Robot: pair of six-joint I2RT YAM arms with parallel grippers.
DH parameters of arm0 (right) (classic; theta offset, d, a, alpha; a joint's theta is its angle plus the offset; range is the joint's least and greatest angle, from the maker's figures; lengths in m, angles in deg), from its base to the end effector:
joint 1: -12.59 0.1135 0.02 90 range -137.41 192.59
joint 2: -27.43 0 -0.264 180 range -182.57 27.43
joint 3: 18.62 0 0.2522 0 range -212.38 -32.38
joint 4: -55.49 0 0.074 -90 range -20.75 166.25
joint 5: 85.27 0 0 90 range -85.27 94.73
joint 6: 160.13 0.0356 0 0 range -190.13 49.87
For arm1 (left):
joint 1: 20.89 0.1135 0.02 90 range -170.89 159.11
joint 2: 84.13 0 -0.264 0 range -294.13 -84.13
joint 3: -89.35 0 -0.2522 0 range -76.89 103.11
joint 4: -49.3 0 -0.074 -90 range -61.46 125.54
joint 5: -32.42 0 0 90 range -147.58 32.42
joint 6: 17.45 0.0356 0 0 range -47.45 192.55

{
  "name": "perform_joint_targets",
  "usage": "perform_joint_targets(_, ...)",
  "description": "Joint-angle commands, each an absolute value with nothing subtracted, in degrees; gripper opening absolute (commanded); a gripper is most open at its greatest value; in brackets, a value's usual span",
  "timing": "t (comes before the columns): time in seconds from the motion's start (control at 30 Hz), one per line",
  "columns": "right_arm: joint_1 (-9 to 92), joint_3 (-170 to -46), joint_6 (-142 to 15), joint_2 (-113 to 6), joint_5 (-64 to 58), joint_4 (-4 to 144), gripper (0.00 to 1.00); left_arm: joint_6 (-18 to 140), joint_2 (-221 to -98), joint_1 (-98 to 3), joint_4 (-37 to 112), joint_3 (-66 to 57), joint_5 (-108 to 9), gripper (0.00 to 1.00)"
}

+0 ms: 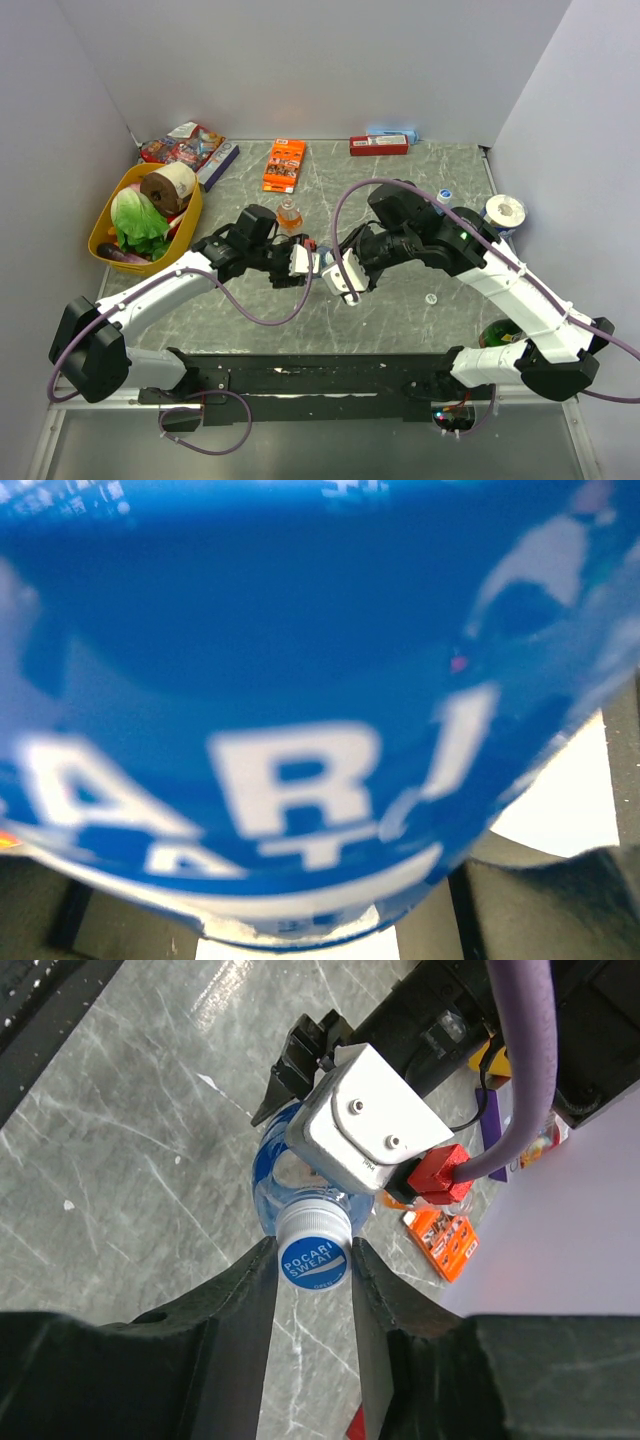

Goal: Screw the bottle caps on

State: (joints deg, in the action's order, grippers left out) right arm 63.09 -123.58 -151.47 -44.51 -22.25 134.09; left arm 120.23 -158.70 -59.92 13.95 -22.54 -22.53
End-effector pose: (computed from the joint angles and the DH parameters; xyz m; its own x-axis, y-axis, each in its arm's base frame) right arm 0.1298 0.1828 0.4264 0.8111 -0.4011 -0.4257 -0.5831 -0.4964 -0.6431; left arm 0.2025 -0.1905 0.2708 0.2784 0.5536 -0.7849 0.9539 -0.0637 0.2933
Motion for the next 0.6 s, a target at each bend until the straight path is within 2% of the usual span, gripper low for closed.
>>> perform_joint_targets(0.0, 63.57, -122.73, -153.44, -45.08, -21.73, 134.38, 0.41, 121.06, -157.08, -60.09, 19.72, -21.43, -19.78, 0.01)
perform_joint_targets(0.33, 63.57, -121.68, -154.59, -44.90, -20.32, 133.58, 0.46, 121.77, -156.99, -60.09, 19.28, -21.26, -20.40, 0.01)
perform_joint_targets(0.4, 63.48, -121.85, -154.33, -44.99, -20.32, 133.41, 0.43, 121.68, -157.08, -60.09, 19.37, -21.26, -20.40, 0.01)
perform_joint_targets(0.5, 63.57, -122.90, -153.71, -45.95, -20.15, 134.81, 0.32, 121.51, -156.99, -60.09, 19.72, -21.52, -20.40, 0.01)
perform_joint_targets(0.53, 63.57, -123.69, -153.27, -46.39, -20.15, 135.16, 0.21, 121.33, -156.91, -60.09, 20.07, -21.61, -20.57, 0.01)
perform_joint_targets(0.57, 63.57, -124.31, -151.10, -47.35, -20.32, 135.60, 0.15, 120.55, -156.82, -60.18, 21.11, -21.69, -20.92, 0.01)
